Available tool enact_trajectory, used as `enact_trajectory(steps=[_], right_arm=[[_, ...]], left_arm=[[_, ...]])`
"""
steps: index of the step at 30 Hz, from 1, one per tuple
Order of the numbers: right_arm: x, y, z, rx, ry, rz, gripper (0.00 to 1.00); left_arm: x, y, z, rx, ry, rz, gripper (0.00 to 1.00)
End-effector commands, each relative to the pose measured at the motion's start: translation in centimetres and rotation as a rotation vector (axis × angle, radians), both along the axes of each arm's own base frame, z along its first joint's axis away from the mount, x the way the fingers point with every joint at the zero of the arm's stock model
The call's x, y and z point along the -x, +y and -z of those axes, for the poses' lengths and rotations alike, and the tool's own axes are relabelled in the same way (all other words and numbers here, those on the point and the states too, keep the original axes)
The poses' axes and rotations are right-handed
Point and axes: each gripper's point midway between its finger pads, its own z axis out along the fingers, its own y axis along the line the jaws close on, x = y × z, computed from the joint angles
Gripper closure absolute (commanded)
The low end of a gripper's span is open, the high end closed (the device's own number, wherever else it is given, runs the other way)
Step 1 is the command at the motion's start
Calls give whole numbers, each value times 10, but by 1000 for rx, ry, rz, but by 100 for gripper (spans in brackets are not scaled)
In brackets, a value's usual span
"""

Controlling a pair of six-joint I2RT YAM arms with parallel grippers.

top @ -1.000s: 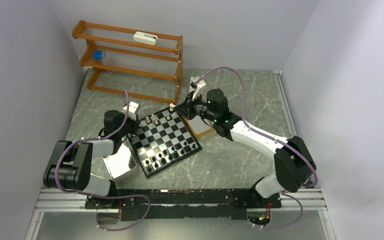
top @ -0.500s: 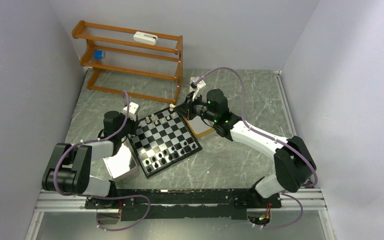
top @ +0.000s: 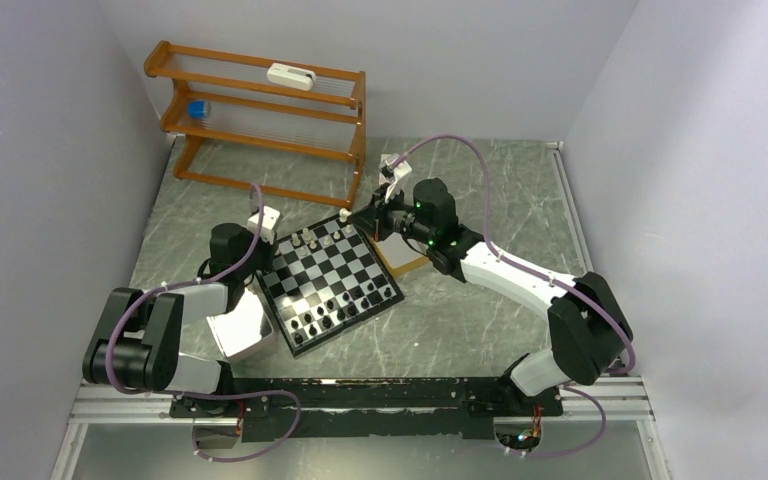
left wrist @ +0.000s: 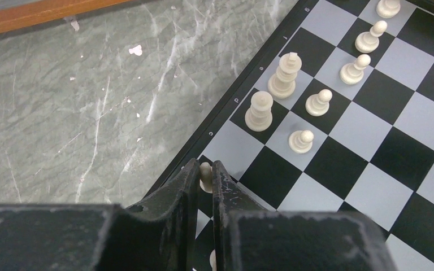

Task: Set up the chess pieces on the board
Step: Place the chess piece on the chessboard.

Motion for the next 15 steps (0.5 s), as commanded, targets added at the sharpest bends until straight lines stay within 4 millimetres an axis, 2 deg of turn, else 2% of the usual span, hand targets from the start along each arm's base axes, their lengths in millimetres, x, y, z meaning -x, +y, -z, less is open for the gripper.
enact_trajectory(steps=[1, 15], right_arm=[[0, -5, -16, -24, -54, 7, 100], [0, -5, -16, -23, -56, 5, 100]], left_arm=[[-4, 1, -6, -32, -21, -4, 82], [-2, 8, -5, -53, -19, -38, 82]])
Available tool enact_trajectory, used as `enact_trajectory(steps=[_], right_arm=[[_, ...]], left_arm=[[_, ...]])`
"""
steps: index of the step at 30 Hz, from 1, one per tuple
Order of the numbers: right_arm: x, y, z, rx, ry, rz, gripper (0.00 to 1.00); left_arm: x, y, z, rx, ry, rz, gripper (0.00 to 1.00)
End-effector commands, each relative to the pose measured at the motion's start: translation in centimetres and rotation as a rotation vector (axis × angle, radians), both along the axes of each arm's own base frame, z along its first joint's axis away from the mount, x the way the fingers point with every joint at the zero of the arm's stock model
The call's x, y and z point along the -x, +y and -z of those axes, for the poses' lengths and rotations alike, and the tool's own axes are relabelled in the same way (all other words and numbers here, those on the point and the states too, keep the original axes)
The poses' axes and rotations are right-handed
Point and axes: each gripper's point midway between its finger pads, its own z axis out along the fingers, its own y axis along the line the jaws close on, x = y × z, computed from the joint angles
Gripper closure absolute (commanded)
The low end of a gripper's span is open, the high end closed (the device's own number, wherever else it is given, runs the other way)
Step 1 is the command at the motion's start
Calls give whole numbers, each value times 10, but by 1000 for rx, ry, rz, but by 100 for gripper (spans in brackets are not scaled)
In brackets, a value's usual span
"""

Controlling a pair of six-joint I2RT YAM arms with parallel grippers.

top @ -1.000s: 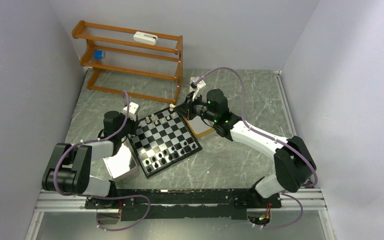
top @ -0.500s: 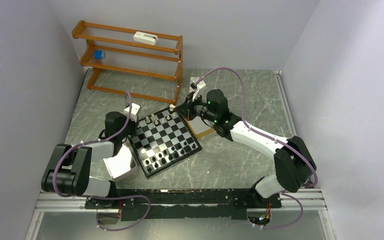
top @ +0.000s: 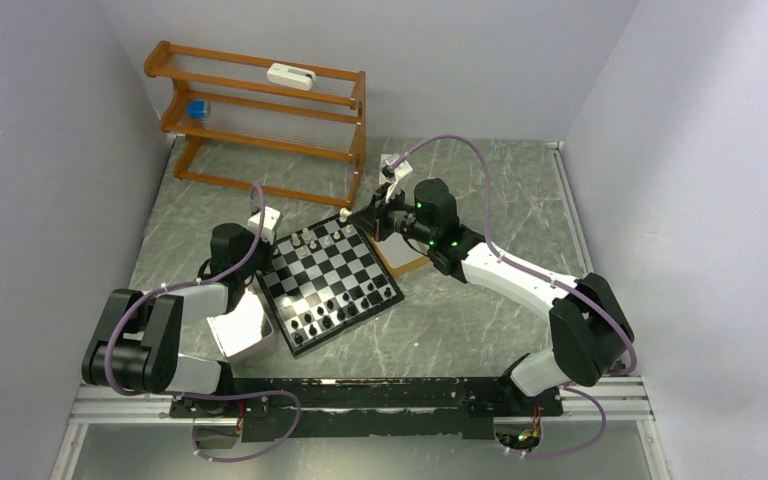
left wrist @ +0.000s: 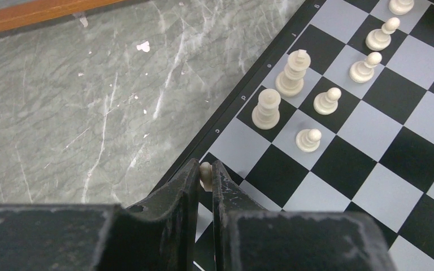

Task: Set up the chess pieces on the board
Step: Place the chess piece on the chessboard.

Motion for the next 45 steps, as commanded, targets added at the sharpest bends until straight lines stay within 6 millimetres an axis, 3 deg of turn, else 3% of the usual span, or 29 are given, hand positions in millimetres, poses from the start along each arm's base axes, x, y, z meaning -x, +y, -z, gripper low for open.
enact_trajectory(steps=[1, 10, 16, 20, 24, 26, 27, 28, 34, 36, 38, 40, 45], right_arm=[[-1, -4, -14, -23, -47, 6, 100], [-1, -3, -13, -21, -47, 4, 100], [-1, -1, -9, -18, -37, -6, 100], [-3, -1, -6, -4, -34, -4, 100], [-6, -1, 1, 38, -11, 0, 100], [-10, 2, 3, 66, 8, -2, 100], [-12, 3, 5, 77, 19, -1, 100], [-14, 4, 6, 86, 29, -1, 100], [-27, 10, 11, 160, 68, 12, 100], [-31, 10, 21, 224, 103, 13, 100], [-35, 12, 29, 292, 107, -3, 100], [-33, 16, 33, 354, 82, -43, 100], [-32, 26, 34, 417, 56, -134, 100]], left_arm=[[-2, 5, -5, -33, -18, -23, 82], [-2, 1, -4, -36, -10, -6, 79], [-1, -2, -5, -35, -16, 6, 68], [-2, -6, -16, -15, -43, 14, 66], [-6, -7, -49, -2, -103, 19, 63], [-7, -5, -76, 5, -150, 4, 54], [-7, -5, -90, 10, -173, 1, 11], [-7, -6, -104, 20, -195, -1, 2], [6, -21, -174, 148, -265, 46, 0], [6, -7, -187, 255, -242, -110, 0], [8, 10, -191, 358, -177, -292, 3], [14, 10, -185, 359, -86, -317, 3], [21, -33, -181, 448, 66, -120, 2]])
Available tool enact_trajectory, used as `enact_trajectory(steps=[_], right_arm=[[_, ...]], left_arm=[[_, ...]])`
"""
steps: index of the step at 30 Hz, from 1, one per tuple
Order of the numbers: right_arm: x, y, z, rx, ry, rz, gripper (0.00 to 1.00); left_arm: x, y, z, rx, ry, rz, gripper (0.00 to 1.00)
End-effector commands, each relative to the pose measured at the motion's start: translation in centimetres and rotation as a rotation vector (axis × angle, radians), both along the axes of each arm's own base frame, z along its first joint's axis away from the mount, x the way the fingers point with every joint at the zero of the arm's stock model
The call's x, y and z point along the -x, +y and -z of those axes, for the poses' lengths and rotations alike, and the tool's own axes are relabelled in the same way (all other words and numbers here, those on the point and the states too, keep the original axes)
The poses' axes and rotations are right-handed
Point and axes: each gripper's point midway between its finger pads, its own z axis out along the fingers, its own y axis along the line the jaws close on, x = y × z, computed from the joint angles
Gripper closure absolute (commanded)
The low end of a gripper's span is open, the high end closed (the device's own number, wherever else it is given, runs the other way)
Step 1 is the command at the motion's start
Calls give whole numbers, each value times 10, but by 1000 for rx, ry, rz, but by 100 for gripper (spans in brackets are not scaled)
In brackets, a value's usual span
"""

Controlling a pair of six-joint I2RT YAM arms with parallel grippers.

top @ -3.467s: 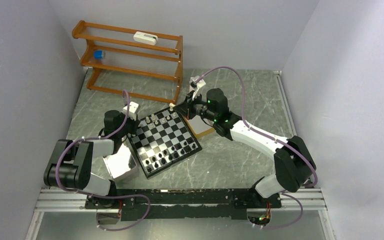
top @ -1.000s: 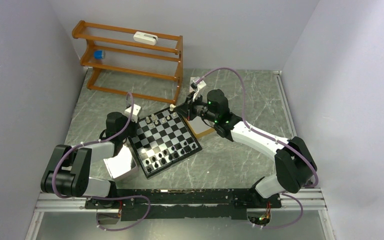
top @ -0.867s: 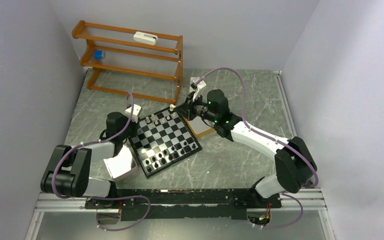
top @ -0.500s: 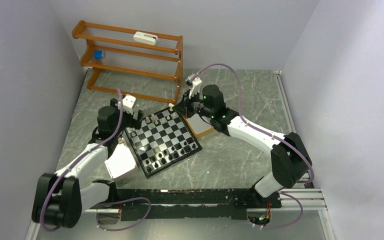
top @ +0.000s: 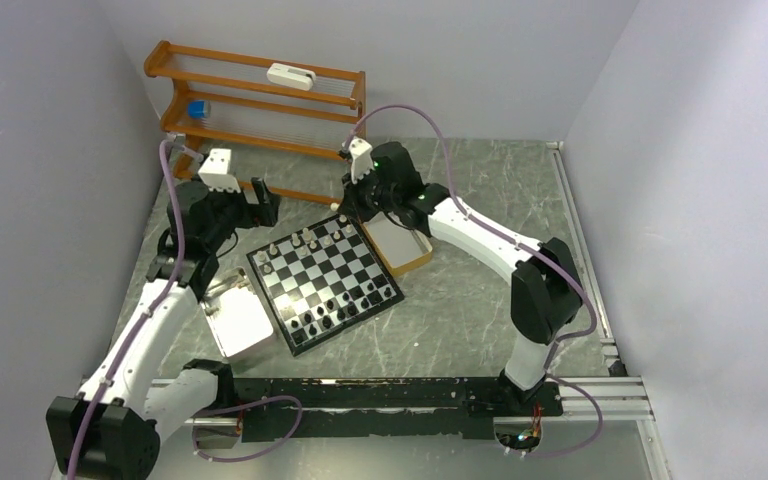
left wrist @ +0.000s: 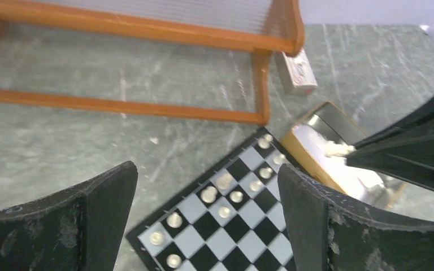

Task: Set up the chess pieces on the board
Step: Place the chess piece on the chessboard.

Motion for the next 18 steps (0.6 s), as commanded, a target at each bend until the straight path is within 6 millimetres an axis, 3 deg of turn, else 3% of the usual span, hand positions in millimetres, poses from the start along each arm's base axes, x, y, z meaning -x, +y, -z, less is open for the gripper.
enact_trajectory(steps=[1, 5, 11, 14, 18], right_arm=[[12, 5, 3, 84, -17, -118, 100], [27, 21, -14, 23, -62, -194, 100], [36, 38, -26, -3, -82, -231, 100], [38, 44, -32, -12, -88, -237, 100], [38, 51, -42, -33, -95, -231, 100]], left_arm=[[17, -41, 23, 177, 201, 157, 1], [19, -75, 19, 340, 246, 303, 1], [17, -91, 12, 422, 240, 377, 1], [14, -92, 24, 429, 270, 372, 17], [13, -96, 44, 445, 333, 378, 22]])
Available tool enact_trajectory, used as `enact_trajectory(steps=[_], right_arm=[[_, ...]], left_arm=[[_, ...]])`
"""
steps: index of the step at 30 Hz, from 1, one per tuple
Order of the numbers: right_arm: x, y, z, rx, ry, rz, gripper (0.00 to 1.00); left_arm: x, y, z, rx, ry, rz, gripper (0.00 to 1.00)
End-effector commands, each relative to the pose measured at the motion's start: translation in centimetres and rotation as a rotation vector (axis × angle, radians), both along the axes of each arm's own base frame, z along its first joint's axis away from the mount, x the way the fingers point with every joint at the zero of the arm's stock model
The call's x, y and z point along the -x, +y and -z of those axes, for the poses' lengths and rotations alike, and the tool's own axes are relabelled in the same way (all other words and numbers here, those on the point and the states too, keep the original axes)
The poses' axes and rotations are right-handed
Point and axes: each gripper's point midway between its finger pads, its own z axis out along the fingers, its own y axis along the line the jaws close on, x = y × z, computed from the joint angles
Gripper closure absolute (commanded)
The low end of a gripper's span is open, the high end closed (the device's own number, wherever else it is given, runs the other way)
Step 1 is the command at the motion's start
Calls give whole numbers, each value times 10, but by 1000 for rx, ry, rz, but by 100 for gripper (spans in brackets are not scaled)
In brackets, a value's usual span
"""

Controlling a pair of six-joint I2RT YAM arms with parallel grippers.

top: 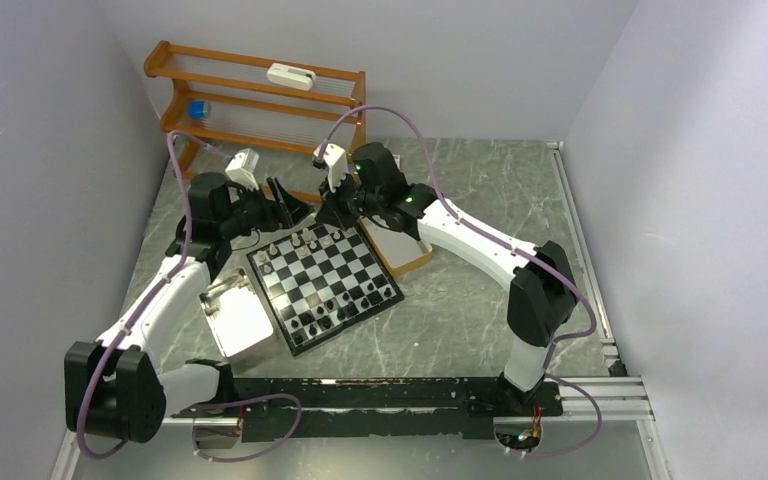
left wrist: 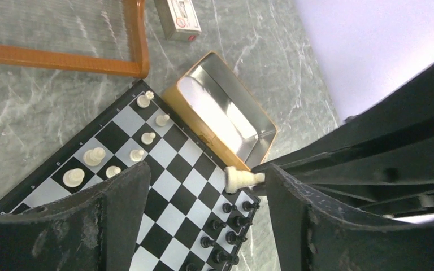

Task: Set up the chess pieces on the board
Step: Place the chess piece on the chessboard.

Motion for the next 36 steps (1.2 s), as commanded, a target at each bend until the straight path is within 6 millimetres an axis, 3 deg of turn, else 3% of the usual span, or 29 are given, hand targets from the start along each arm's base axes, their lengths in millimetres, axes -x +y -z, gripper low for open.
enact_trajectory(steps=[1, 10, 16, 19, 23, 24, 25, 31, 36], right_arm=[[-3, 10, -29, -65, -39, 4, 100], [-11, 13, -34, -100, -48, 44, 100], [-17, 15, -12, -28, -13, 42, 100], [-29, 10, 5, 66, -15, 77, 100], [-50, 2, 31, 235, -17, 119, 100], [-53, 0, 39, 277, -11, 124, 100], [-58, -2, 45, 316, -11, 132, 100], [-84, -11, 68, 469, -53, 182, 100], [-101, -15, 82, 545, -97, 203, 100]], left_arm=[[3, -13, 16, 52, 60, 56, 25], [8, -8, 37, 14, 108, 40, 27], [2, 3, 28, -52, 87, -7, 25], [-3, 26, 25, -167, 82, -107, 20], [4, 60, 4, -290, 2, -246, 15], [8, 67, -1, -315, -25, -267, 4], [13, 75, -7, -339, -53, -291, 2], [48, 110, -37, -444, -200, -408, 2], [61, 123, -39, -495, -248, -454, 2]])
